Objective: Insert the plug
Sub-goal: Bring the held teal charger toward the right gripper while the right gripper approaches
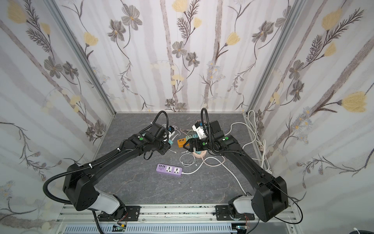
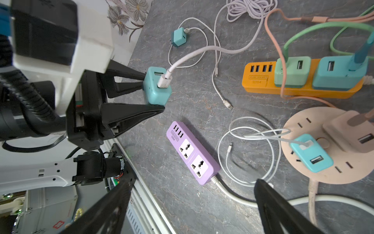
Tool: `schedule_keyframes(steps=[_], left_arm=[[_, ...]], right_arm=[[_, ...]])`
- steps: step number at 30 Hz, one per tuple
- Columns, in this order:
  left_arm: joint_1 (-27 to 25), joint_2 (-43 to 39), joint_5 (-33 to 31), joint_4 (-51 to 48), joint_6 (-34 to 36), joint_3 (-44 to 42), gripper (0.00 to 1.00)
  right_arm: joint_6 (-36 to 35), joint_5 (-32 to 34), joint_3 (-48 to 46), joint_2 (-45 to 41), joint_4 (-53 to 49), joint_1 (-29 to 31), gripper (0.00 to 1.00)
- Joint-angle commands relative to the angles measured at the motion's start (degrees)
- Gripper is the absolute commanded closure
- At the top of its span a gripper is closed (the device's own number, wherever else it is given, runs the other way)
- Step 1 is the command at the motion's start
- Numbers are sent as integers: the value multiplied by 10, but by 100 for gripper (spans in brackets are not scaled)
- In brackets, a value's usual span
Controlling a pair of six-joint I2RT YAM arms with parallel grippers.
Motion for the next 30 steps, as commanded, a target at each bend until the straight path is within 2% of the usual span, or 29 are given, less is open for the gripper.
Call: schedule_keyframes(steps=[1,5,9,15,24,30], left_arm=[[-6,2,13,33,63,3,100],[-15,4,16,41,97,3,100],[-18,3,23,50,116,1,100],[-40,-15,31,72,149,-12,100],[-60,-51,37,172,223,-71,100],[-62,-77,81,225,264,-112,100]], right_arm=[[46,-57,-15,-6,28,0,8],[79,-72,-29,-7,63,-1,13],[110,-92,-41,1,103,-1,23],[144,-114,-63,10,174,1,28],[118,-160,-67,42,212,7,40],[116,-194,-73,50,243,9,47]])
